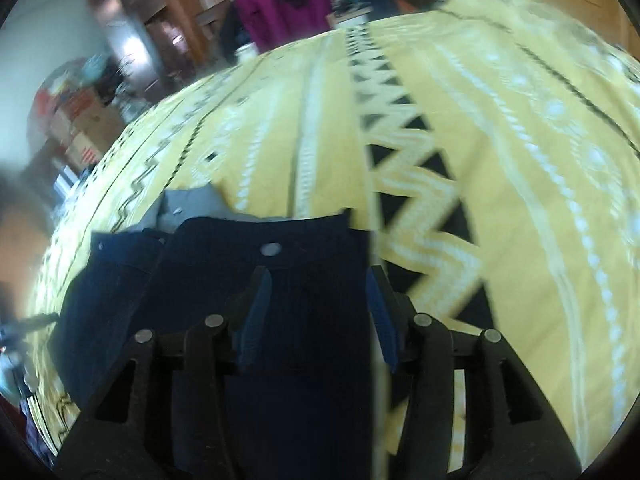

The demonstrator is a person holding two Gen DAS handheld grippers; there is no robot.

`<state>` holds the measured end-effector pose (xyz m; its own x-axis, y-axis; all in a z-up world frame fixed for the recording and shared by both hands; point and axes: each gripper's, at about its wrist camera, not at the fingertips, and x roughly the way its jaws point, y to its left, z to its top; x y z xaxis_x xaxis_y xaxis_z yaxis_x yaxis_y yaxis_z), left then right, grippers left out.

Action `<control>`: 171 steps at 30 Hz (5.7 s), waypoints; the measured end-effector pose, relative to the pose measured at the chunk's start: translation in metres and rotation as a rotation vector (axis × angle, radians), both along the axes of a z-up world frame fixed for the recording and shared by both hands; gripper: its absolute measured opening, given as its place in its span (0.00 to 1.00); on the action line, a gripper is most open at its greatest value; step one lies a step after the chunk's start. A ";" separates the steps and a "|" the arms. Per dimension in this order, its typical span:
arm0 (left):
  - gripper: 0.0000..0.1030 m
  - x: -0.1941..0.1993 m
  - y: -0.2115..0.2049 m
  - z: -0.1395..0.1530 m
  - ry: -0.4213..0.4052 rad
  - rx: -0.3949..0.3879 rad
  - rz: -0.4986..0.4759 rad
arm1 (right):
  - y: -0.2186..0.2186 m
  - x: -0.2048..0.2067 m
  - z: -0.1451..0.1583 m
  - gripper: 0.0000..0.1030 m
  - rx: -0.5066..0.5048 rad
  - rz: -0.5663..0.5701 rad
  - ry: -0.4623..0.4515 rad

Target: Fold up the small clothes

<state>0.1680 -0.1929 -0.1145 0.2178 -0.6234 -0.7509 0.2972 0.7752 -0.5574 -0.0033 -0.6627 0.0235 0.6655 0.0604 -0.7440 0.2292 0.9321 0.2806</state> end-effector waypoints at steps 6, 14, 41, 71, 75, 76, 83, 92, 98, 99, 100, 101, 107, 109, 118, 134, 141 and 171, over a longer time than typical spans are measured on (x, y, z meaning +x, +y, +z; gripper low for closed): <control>0.71 -0.018 0.008 -0.006 0.022 -0.011 0.043 | 0.007 0.019 -0.058 0.35 -0.057 0.024 0.140; 0.71 -0.056 0.029 0.005 0.048 -0.058 0.101 | 0.010 -0.046 -0.028 0.39 -0.069 -0.042 0.078; 0.44 -0.069 0.016 -0.037 -0.048 -0.259 0.484 | 0.149 -0.074 0.035 0.67 0.082 0.105 -0.080; 0.21 -0.116 -0.192 0.099 -0.569 -0.110 -0.318 | 0.206 0.101 0.058 0.10 0.249 0.406 0.042; 0.21 -0.141 -0.265 0.109 -0.563 -0.155 -0.507 | 0.120 0.047 0.062 0.10 0.293 0.299 -0.010; 0.21 -0.145 -0.281 0.110 -0.554 -0.163 -0.541 | 0.108 0.040 0.060 0.10 0.307 0.283 -0.020; 0.30 -0.156 -0.385 0.067 -0.372 -0.151 -0.716 | 0.005 0.018 -0.029 0.10 0.451 0.166 0.077; 0.37 -0.175 -0.435 0.009 -0.260 -0.013 -0.801 | -0.021 0.003 -0.081 0.26 0.612 0.119 0.120; 0.47 -0.210 -0.342 0.074 -0.417 0.002 -0.695 | -0.019 -0.064 -0.059 0.50 0.605 0.112 0.074; 0.51 -0.213 -0.324 0.079 -0.434 0.017 -0.662 | -0.017 -0.073 -0.058 0.50 0.605 0.116 0.075; 0.53 -0.215 -0.303 0.081 -0.448 0.050 -0.612 | -0.011 -0.084 -0.058 0.51 0.605 0.121 0.076; 0.53 -0.218 -0.291 0.079 -0.448 0.076 -0.572 | -0.009 -0.087 -0.057 0.51 0.607 0.128 0.079; 0.54 -0.193 -0.251 0.036 -0.342 0.173 -0.430 | 0.011 -0.093 -0.064 0.56 0.625 0.143 0.097; 0.54 -0.187 -0.252 0.028 -0.340 0.172 -0.420 | 0.011 -0.091 -0.063 0.56 0.633 0.138 0.098; 0.61 -0.157 -0.283 0.001 -0.385 0.236 -0.354 | 0.019 -0.097 -0.069 0.03 0.642 0.145 0.081; 0.50 -0.191 -0.291 0.000 -0.619 0.512 -0.713 | -0.022 -0.149 -0.062 0.00 0.531 -0.012 0.040; 0.51 -0.209 -0.260 0.040 -0.674 0.429 -0.635 | -0.021 -0.151 -0.054 0.00 0.480 -0.022 0.025; 0.79 0.032 -0.388 -0.023 -0.514 0.423 -0.519 | -0.030 -0.169 -0.097 0.00 0.542 -0.054 -0.021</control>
